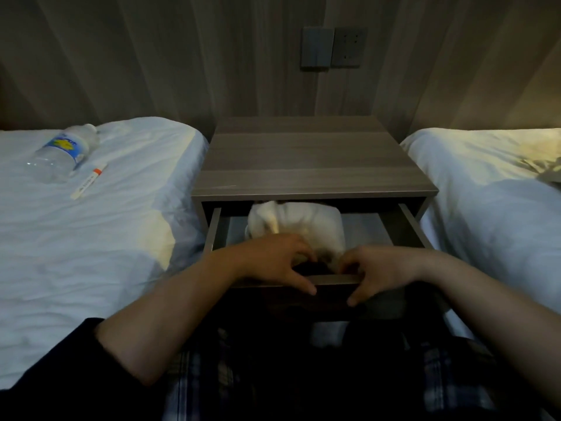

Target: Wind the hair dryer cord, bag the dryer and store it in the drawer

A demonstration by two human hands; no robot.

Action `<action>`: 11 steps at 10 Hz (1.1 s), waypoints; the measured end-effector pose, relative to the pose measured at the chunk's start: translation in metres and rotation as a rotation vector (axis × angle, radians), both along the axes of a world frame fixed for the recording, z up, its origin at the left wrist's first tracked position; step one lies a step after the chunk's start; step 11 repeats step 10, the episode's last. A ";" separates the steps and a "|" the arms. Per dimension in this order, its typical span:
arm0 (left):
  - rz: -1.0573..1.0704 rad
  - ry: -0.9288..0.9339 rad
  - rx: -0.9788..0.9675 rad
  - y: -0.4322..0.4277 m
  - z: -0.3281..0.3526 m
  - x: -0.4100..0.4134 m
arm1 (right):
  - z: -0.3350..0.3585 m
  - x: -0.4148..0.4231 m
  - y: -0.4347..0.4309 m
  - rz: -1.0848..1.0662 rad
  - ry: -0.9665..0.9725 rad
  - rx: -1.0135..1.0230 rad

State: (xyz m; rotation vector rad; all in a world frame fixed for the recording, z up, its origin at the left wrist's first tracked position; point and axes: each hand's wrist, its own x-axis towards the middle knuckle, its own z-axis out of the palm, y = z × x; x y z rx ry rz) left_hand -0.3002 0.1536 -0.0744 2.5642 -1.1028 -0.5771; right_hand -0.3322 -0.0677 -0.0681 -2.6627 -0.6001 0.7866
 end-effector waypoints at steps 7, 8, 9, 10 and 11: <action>0.269 -0.778 0.008 -0.025 -0.025 0.051 | -0.036 0.059 0.001 -0.170 -0.965 -0.104; 0.300 -0.782 0.042 -0.024 -0.019 0.069 | -0.027 0.076 0.002 -0.201 -0.924 -0.190; 0.327 -0.591 0.169 -0.023 -0.013 0.095 | -0.018 0.101 -0.002 -0.210 -0.767 -0.236; 0.315 -0.465 0.240 -0.020 -0.013 0.109 | -0.012 0.116 -0.005 -0.216 -0.628 -0.276; 0.315 -0.465 0.240 -0.020 -0.013 0.109 | -0.012 0.116 -0.005 -0.216 -0.628 -0.276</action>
